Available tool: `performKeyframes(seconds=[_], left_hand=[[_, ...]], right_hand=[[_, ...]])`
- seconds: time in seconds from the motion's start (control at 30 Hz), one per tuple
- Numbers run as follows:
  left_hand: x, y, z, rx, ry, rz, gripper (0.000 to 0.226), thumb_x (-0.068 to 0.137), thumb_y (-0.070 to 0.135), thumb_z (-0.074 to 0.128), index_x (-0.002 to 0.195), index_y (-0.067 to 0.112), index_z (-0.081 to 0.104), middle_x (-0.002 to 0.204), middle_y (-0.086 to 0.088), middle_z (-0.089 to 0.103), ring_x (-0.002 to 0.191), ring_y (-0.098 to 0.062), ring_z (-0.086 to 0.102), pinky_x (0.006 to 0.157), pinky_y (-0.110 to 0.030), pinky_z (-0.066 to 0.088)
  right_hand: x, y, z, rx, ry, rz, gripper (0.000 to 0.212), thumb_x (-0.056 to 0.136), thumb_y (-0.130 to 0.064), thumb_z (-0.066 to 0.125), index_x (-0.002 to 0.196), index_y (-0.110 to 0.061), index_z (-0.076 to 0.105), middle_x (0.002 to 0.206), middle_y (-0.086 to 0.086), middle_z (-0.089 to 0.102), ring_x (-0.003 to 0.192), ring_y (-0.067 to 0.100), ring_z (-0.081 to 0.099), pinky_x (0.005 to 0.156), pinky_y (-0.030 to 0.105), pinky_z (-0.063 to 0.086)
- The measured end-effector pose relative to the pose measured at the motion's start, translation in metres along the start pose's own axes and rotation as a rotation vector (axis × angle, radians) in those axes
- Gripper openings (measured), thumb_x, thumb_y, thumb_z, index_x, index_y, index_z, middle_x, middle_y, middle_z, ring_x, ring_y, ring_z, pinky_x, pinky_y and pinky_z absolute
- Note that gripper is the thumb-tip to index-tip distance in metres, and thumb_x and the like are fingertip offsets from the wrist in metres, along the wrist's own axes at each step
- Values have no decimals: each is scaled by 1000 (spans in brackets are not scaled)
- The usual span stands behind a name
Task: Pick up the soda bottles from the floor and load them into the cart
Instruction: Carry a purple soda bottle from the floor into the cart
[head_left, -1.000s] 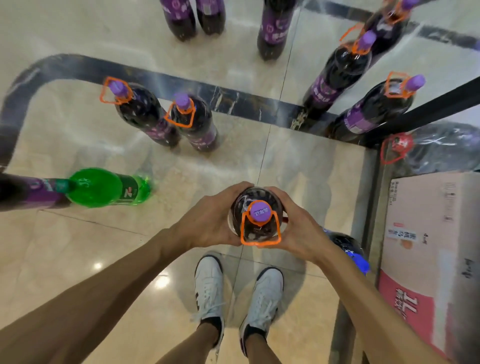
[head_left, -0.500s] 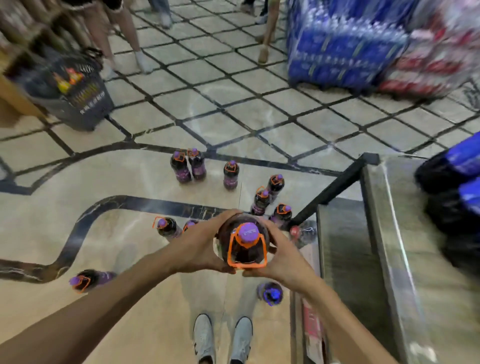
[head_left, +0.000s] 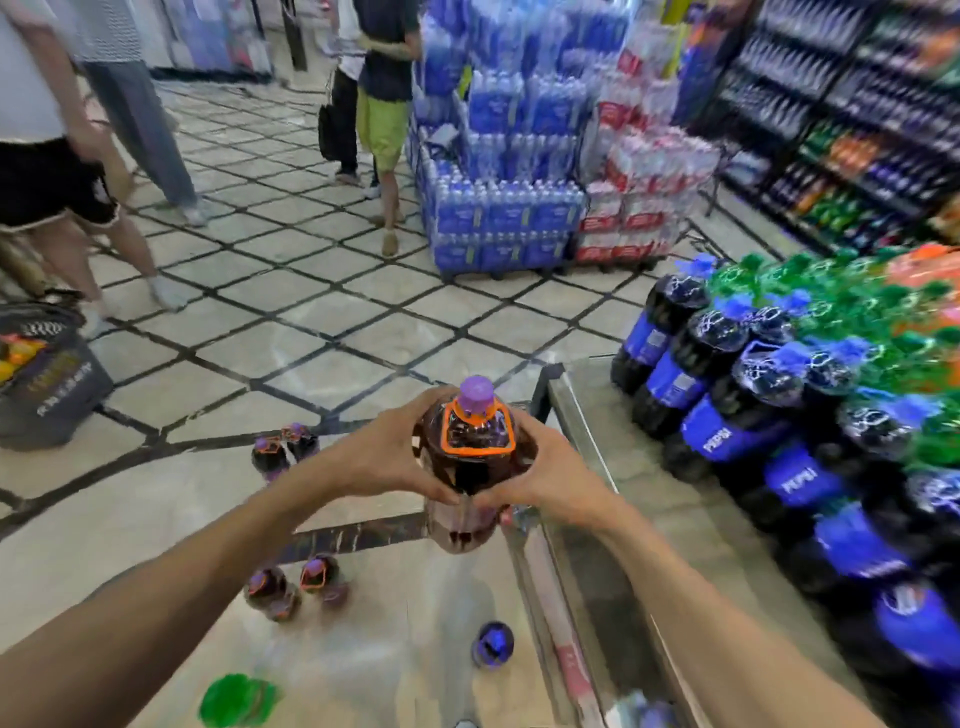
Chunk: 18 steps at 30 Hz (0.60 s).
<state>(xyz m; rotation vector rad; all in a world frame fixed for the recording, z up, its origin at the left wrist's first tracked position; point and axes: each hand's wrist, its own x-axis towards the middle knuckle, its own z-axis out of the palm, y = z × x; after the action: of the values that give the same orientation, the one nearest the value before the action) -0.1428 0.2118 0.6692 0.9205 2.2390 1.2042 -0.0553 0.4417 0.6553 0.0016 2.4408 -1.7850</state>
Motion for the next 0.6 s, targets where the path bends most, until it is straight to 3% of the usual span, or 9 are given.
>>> performKeyframes(seconds=[0.03, 0.1, 0.27, 0.47, 0.6], left_hand=[[6, 6, 2, 2, -34, 24, 109, 57, 23, 102, 147, 37, 41, 133, 20, 63, 123, -1, 60, 106, -33, 50], [17, 20, 8, 12, -91, 49, 107, 59, 22, 101, 146, 36, 41, 129, 26, 63, 116, 6, 62, 96, -24, 54], [45, 43, 24, -8, -280, 166, 113, 56, 22, 102, 149, 31, 39, 134, 19, 62, 124, 3, 58, 111, -28, 45], [63, 84, 57, -14, -593, 368, 104, 60, 5, 98, 144, 27, 42, 122, 21, 67, 112, 12, 61, 90, -3, 42], [53, 109, 94, 1, -757, 492, 106, 57, 5, 99, 146, 22, 44, 129, 17, 66, 121, -1, 62, 101, -14, 44]], right_hand=[[-6, -1, -4, 2, 43, 7, 96, 55, -8, 98, 140, -27, 59, 125, 0, 74, 120, 22, 69, 101, 41, 57], [-23, -3, -11, -2, 115, 31, 93, 56, -8, 99, 138, -29, 60, 124, -4, 75, 118, 15, 70, 99, 33, 55], [-71, -12, -21, 10, 318, 87, 82, 61, 5, 95, 130, -24, 62, 119, -6, 77, 109, 8, 71, 94, 25, 52], [-148, -24, 0, 52, 682, 165, 89, 61, 9, 95, 140, -17, 60, 124, -1, 75, 108, 6, 68, 95, 23, 51], [-207, -34, 28, 35, 875, 237, 87, 62, 2, 97, 138, -22, 61, 120, -7, 76, 107, 5, 69, 97, 22, 52]])
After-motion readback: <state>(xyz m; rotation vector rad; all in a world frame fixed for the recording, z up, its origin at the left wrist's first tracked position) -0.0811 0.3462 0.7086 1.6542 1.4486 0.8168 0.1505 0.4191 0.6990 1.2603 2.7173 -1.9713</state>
